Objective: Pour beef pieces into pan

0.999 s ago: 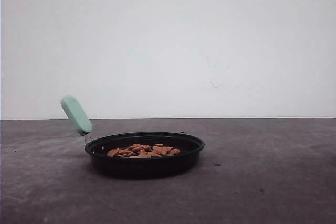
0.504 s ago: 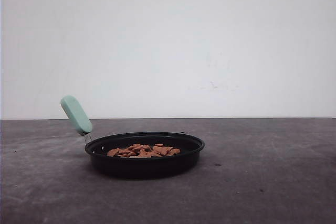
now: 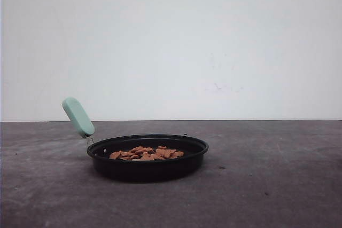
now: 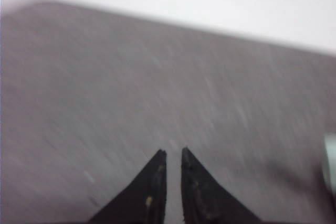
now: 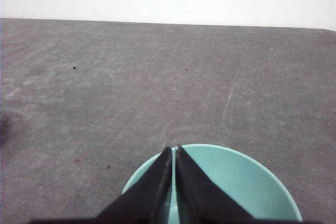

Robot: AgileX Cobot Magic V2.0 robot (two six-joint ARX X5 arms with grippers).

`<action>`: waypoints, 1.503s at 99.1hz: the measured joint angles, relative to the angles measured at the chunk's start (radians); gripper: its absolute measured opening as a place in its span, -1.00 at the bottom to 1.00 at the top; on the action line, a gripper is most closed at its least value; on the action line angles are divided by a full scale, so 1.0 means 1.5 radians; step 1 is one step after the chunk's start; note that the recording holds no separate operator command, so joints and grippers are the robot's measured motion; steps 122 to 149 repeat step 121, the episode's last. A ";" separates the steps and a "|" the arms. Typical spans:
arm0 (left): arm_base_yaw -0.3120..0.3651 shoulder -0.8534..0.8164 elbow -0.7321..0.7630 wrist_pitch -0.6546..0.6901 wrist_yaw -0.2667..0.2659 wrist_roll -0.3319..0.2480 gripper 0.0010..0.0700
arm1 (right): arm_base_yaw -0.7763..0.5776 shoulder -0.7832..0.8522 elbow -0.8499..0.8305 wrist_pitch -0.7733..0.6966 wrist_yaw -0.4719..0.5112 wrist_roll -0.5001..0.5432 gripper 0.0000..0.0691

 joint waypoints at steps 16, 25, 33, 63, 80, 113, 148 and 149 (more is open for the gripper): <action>0.009 -0.048 -0.053 0.028 0.039 -0.009 -0.96 | 0.000 0.000 0.000 0.001 0.000 0.000 -0.98; 0.017 -0.044 -0.055 0.035 0.038 0.015 -0.96 | 0.000 0.000 0.000 0.000 0.000 0.000 -0.98; 0.023 -0.046 -0.055 0.035 0.038 0.051 -0.96 | 0.000 0.000 0.000 0.000 0.000 0.000 -0.98; 0.025 -0.046 -0.055 0.035 0.037 0.094 -0.96 | 0.000 0.000 0.000 0.000 0.000 0.000 -0.98; 0.025 -0.046 -0.055 0.035 0.037 0.094 -0.96 | 0.000 0.000 0.000 0.000 0.000 0.000 -0.98; 0.025 -0.046 -0.055 0.035 0.037 0.094 -0.96 | 0.000 0.000 0.000 0.000 0.000 0.000 -0.98; 0.025 -0.046 -0.055 0.035 0.037 0.094 -0.96 | 0.000 0.000 0.000 0.000 0.000 0.000 -0.98; 0.025 -0.046 -0.055 0.035 0.037 0.094 -0.96 | 0.000 0.000 0.000 0.000 0.000 0.000 -0.98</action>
